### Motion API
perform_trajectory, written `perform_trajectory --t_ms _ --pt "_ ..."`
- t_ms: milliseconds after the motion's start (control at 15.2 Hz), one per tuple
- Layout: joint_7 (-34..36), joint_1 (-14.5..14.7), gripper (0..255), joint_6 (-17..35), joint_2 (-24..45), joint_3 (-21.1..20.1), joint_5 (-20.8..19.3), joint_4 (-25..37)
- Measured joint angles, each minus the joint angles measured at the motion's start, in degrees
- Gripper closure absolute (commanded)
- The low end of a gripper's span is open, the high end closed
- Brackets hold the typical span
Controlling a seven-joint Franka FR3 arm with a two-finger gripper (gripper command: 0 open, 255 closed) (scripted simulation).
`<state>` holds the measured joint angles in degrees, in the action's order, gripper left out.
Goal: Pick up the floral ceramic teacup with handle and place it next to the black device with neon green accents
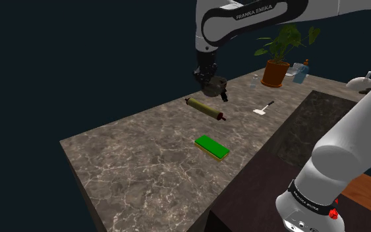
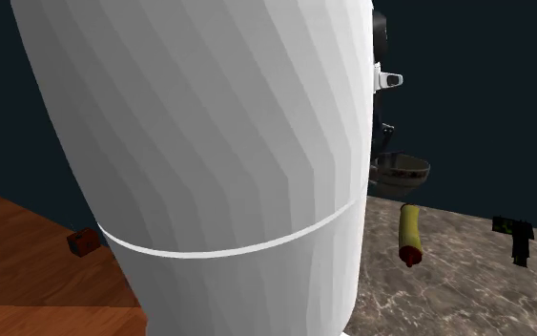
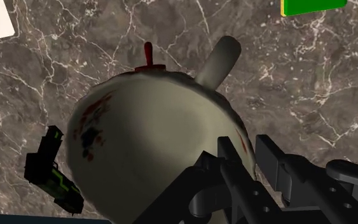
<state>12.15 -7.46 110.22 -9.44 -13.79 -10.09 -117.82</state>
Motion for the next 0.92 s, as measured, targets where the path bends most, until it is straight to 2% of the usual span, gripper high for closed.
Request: perform_trajectory --t_ms 396,924 --pt "-8.4 -3.6 255 2.2 -1.2 5.2 -0.4 -1.9" --pt "-19.1 -8.3 255 4.3 1.4 11.7 -1.0 0.6"
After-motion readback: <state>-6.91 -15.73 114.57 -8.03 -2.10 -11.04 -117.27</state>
